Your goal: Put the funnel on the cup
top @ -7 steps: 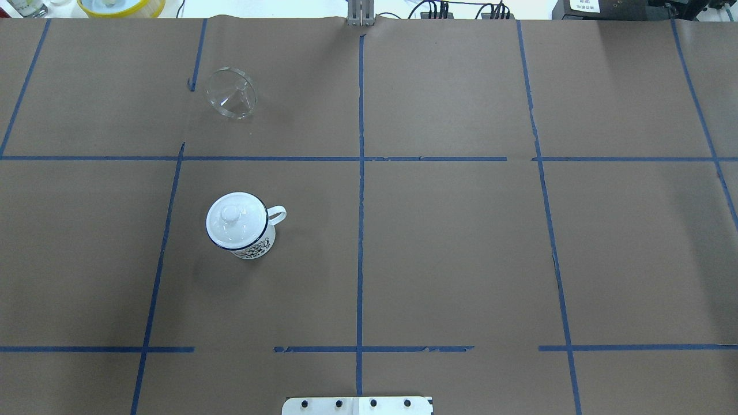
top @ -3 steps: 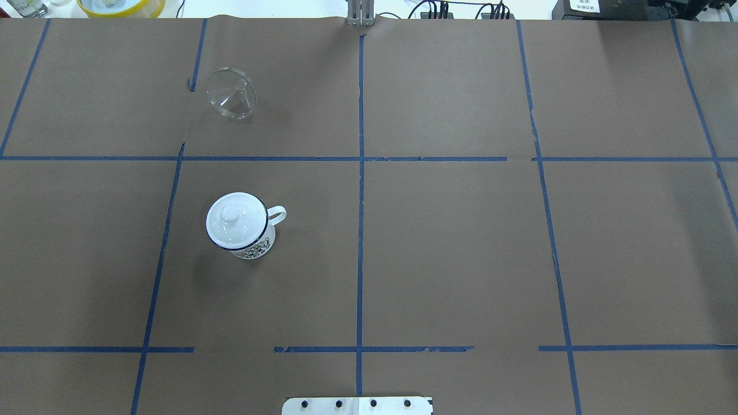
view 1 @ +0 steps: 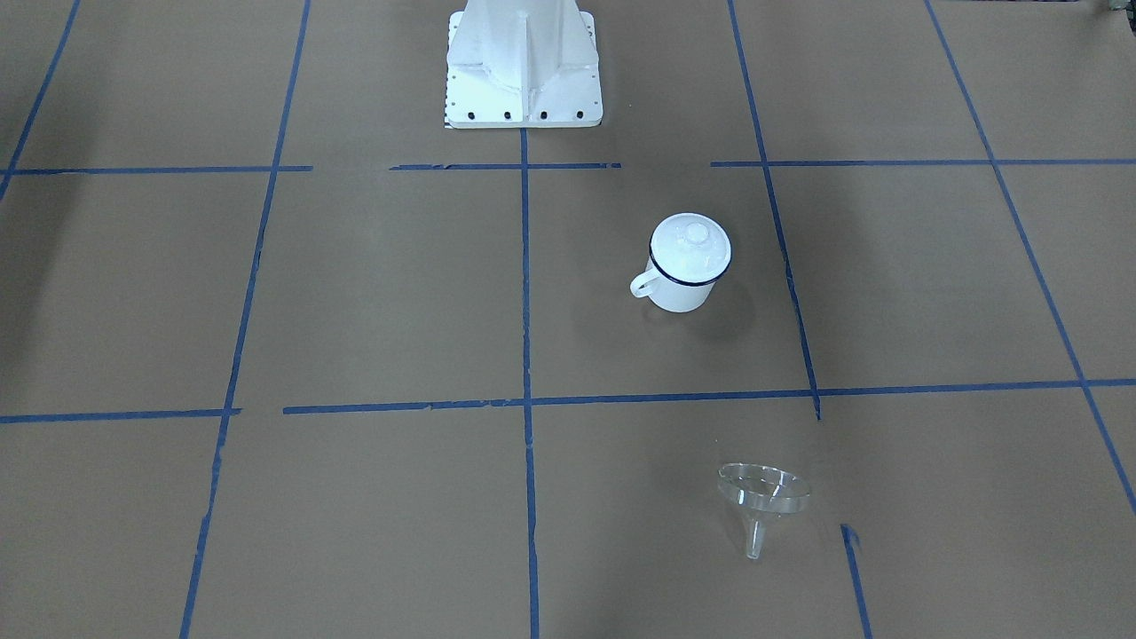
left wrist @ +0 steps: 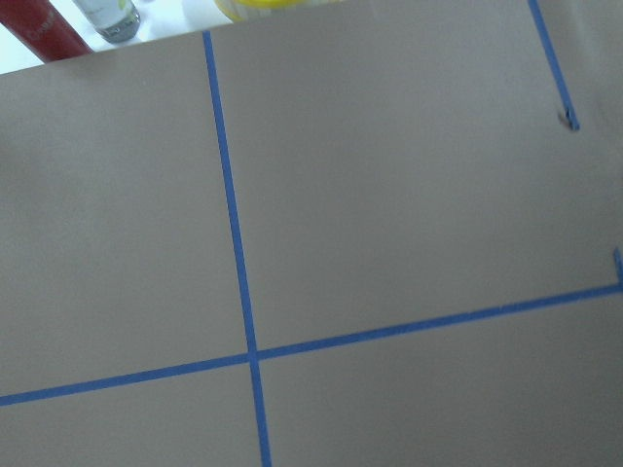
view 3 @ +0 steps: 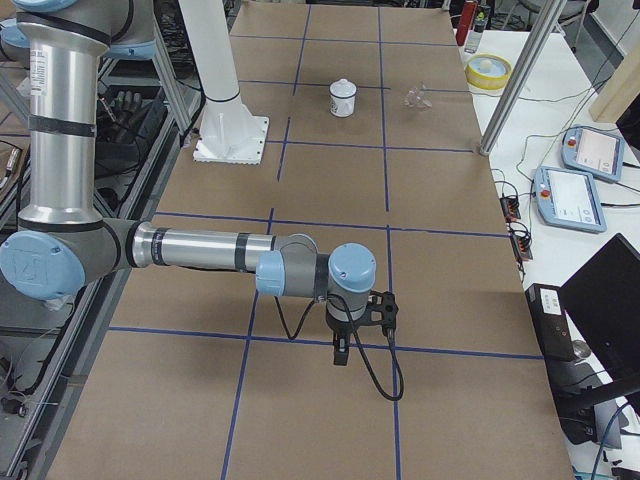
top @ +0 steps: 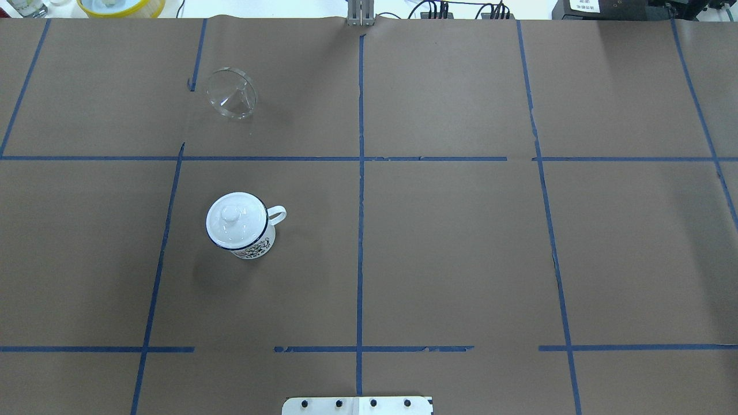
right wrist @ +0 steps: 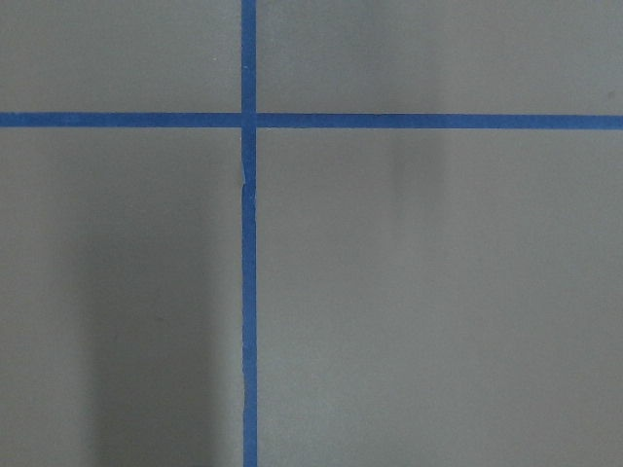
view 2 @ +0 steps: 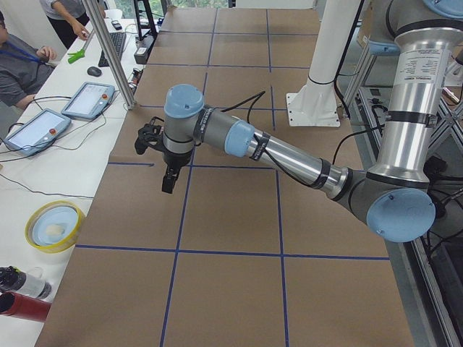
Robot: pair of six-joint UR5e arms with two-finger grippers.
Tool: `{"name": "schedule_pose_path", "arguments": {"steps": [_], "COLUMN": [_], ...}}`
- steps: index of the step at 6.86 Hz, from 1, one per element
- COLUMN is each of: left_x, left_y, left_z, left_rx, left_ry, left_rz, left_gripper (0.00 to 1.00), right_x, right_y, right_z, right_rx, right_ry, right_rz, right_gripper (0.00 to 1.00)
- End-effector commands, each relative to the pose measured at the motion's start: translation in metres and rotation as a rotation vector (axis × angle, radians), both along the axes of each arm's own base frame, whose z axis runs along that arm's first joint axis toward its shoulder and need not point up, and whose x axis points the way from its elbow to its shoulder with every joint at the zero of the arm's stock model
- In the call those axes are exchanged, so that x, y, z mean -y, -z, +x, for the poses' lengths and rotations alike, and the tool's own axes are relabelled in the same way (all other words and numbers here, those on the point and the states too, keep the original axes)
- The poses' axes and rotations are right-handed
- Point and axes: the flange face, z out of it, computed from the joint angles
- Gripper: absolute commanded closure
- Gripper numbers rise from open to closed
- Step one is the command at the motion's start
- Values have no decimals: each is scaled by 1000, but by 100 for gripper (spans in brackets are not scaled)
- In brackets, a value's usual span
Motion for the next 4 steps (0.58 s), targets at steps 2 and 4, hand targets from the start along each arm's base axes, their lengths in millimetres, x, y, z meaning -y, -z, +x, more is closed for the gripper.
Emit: {"name": "schedule_pose_path", "arguments": {"steps": [2, 4], "left_x": [-23, -36], "left_y": [62, 127], "left_z": [153, 277], "left_rx": [-192, -230], "left_ry": [-61, -43], "left_rz": [-138, -245], "left_gripper": [0, 0], "right_x": [0, 0], "right_y": [1, 1], "right_z": [0, 0], "right_rx": [0, 0], "right_ry": [0, 0], "right_rz": [1, 1], "right_gripper": [0, 0]}}
